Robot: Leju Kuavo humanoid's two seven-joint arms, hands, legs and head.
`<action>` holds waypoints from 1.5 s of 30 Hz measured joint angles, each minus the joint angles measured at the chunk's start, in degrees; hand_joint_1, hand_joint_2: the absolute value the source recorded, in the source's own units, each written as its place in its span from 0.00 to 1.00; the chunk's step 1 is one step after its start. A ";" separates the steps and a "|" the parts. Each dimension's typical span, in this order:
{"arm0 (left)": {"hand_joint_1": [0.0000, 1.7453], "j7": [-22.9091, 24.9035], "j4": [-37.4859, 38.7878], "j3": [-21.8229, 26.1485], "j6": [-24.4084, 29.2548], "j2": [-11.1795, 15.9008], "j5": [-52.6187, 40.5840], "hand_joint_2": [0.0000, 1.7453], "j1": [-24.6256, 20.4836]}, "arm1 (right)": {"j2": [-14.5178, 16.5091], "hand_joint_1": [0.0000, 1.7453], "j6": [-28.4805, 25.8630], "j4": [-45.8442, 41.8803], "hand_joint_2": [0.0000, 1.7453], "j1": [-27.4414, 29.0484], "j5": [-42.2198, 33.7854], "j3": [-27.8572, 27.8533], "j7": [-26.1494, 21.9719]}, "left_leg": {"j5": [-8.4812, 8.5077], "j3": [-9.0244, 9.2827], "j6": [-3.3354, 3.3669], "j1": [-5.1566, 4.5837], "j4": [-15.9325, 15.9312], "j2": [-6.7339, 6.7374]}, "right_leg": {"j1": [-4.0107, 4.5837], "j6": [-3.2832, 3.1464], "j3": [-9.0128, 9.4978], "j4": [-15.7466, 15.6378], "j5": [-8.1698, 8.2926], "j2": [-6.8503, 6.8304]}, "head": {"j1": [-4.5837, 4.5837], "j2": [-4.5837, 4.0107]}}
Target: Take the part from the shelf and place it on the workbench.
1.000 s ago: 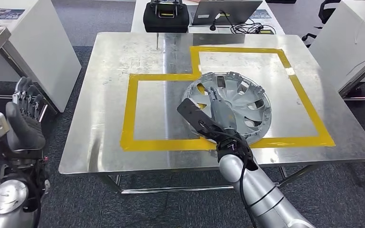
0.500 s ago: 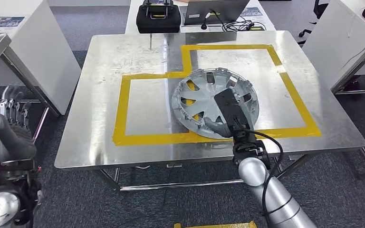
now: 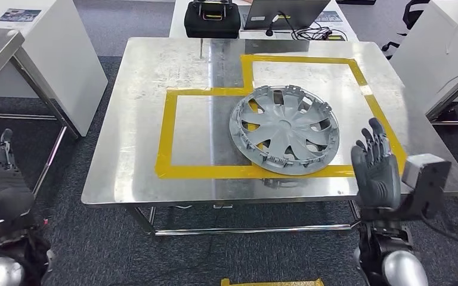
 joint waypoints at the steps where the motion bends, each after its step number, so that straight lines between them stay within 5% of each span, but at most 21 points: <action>1: 0.00 -0.09 -0.42 -0.44 0.25 -0.16 -0.18 0.00 0.32 | -0.44 0.00 -0.04 -1.77 0.00 2.07 0.16 -0.99 -0.95 | 0.00 0.01 -0.01 0.04 0.00 -0.04 | -0.19 0.04 1.16 -2.38 1.53 0.00 | 0.23 0.00; 3: 0.00 -0.12 -1.27 -1.25 0.50 -0.43 -0.47 0.00 0.67 | -1.19 0.00 -0.09 -4.97 0.00 4.99 0.49 -2.73 -1.82 | 0.06 0.00 -0.16 0.05 -0.02 -0.06 | -0.33 -0.03 5.13 -10.36 4.76 0.02 | 0.68 0.00; 5: 0.00 -0.13 -1.98 -1.86 0.65 -0.60 -0.57 0.00 0.85 | -1.75 0.00 -0.08 -7.52 0.00 6.74 0.80 -4.08 -2.06 | 0.30 -0.13 -0.71 -0.03 -0.16 -0.02 | -0.11 -0.41 7.65 -15.15 5.86 0.09 | 0.94 0.00; 9: 0.00 -0.14 -2.77 -2.88 0.93 -0.82 -0.56 0.00 1.17 | -2.37 0.00 -0.10 -11.17 0.00 9.24 1.62 -5.86 -2.16 | 0.42 -0.60 -2.11 0.09 -0.26 0.17 | 0.09 -1.90 8.07 -16.59 6.84 0.11 | 0.59 0.00; 13: 0.00 -0.71 -3.07 -4.17 1.88 -0.88 -0.57 0.00 1.92 | -2.44 0.00 -1.19 -13.42 0.00 12.41 3.93 -7.02 -2.23 | -6.43 -5.06 -1.96 -0.38 10.99 0.39 | 0.40 -3.20 7.84 -17.36 7.79 0.39 | -0.93 0.00; 15: 0.00 -1.15 -3.07 -5.19 2.79 -0.99 -1.07 0.00 2.63 | -2.43 0.00 -1.91 -14.03 0.00 14.56 4.66 -7.28 -2.81 | -7.30 -5.66 -1.67 -0.68 14.09 0.38 | 0.79 -3.34 7.36 -17.11 7.98 0.95 | -1.39 0.00; 19: 0.00 -1.13 -3.11 -7.16 4.30 -1.25 -1.60 0.00 3.08 | -2.35 0.00 -2.81 -15.07 0.00 17.54 4.76 -7.49 -5.28 | -3.28 2.08 -0.19 -1.08 2.15 -2.15 | 1.31 -3.08 6.55 -16.17 8.18 2.82 | -1.87 0.00; 21: 0.00 -0.58 -3.13 -7.99 4.40 -1.37 -1.48 0.00 3.04 | -2.28 0.00 -3.32 -15.55 0.00 18.38 4.44 -7.71 -6.17 | -3.30 3.62 0.23 -1.29 -0.71 -2.91 | 1.25 -2.56 5.99 -15.77 8.37 3.82 | -1.88 0.00; 23: 0.00 1.04 -3.06 -8.77 3.67 -1.40 -2.14 0.00 2.63 | -2.27 0.00 -3.87 -16.04 0.00 19.27 3.69 -8.23 -6.90 | -2.89 4.06 0.49 -1.29 -1.14 -1.73 | 1.05 -1.92 5.42 -15.72 8.69 4.70 | -1.99 0.00; 25: 0.00 3.18 -2.95 -9.67 2.68 -1.39 -3.51 0.00 2.01 | -2.34 0.00 -4.10 -16.39 0.00 20.06 2.84 -8.90 -7.80 | -2.37 4.46 0.88 -0.91 -1.56 -0.52 | 1.09 -1.16 4.16 -14.00 7.56 3.80 | -1.63 0.00; 28: 0.00 5.05 -2.64 -10.87 2.27 -1.38 -5.08 0.00 1.66 | -2.44 0.00 -3.91 -16.51 0.00 21.07 2.14 -9.79 -9.14 | -2.10 4.23 1.08 -0.75 -1.71 1.44 | 0.48 0.16 -0.07 -4.62 2.46 1.30 | -0.44 0.00; 30: 0.00 5.89 -2.18 -11.47 2.64 -1.38 -6.41 0.00 1.52 | -2.39 0.00 -3.66 -16.36 0.00 21.98 2.18 -10.03 -9.95 | -2.14 4.05 1.03 -0.74 -1.66 2.80 | -0.05 0.63 -1.60 -0.68 1.43 0.77 | -0.05 0.00; 31: 0.00 6.17 -1.92 -11.73 2.82 -1.38 -7.02 0.00 1.40 | -2.38 0.00 -3.55 -16.25 0.00 22.33 2.27 -10.12 -10.25 | -2.18 4.03 0.97 -0.73 -1.64 3.48 | -0.21 0.71 -0.89 -1.80 2.42 0.51 | 0.15 0.00; 33: 0.00 6.43 -1.54 -12.19 3.02 -1.38 -7.69 0.00 1.15 | -2.36 0.00 -3.47 -16.09 0.00 22.70 2.41 -10.36 -10.60 | -2.33 4.17 0.74 -0.75 -1.65 4.75 | -0.20 0.51 3.03 -9.20 5.69 -1.36 | 0.55 0.00; 35: 0.00 6.63 -1.34 -12.54 3.27 -1.39 -7.95 0.00 0.97 | -2.33 0.00 -3.58 -16.04 0.00 22.90 2.46 -10.68 -10.89 | -2.48 4.33 0.25 -0.97 -1.73 5.81 | 0.35 -0.26 6.23 -15.16 7.36 -3.29 | 0.71 0.00; 38: 0.00 7.21 -1.03 -12.75 4.10 -1.39 -8.20 0.00 0.67 | -2.25 0.00 -4.01 -16.02 0.00 23.64 2.27 -11.28 -11.44 | -2.51 4.55 -0.73 -1.12 -2.13 7.30 | 0.81 -1.60 6.88 -16.43 7.70 -2.30 | 0.61 0.00; 41: 0.00 6.86 -0.68 -12.84 5.79 -1.41 -8.35 0.00 0.05 | -2.08 0.00 -4.55 -16.03 0.00 24.17 1.84 -11.88 -11.87 | -4.74 3.16 -1.31 -0.97 0.91 4.39 | 0.45 -2.73 7.57 -17.77 8.46 -0.53 | -0.04 0.00; 43: 0.00 5.67 -0.33 -12.81 7.15 -1.46 -7.55 0.00 -0.08 | -1.95 0.00 -5.12 -16.01 0.00 24.29 1.68 -12.32 -11.93 | -7.91 -0.43 -1.28 -0.96 8.30 1.54 | 0.46 -3.16 7.61 -18.00 8.61 0.78 | -0.88 0.00; 45: 0.00 4.32 0.06 -12.70 7.87 -1.59 -6.28 0.00 -0.16 | -1.87 0.00 -5.59 -16.01 0.00 24.40 1.50 -12.76 -11.84 | -8.81 -3.48 -1.20 -1.07 13.63 0.78 | 0.66 -3.28 7.58 -17.88 8.63 2.36 | -1.50 0.00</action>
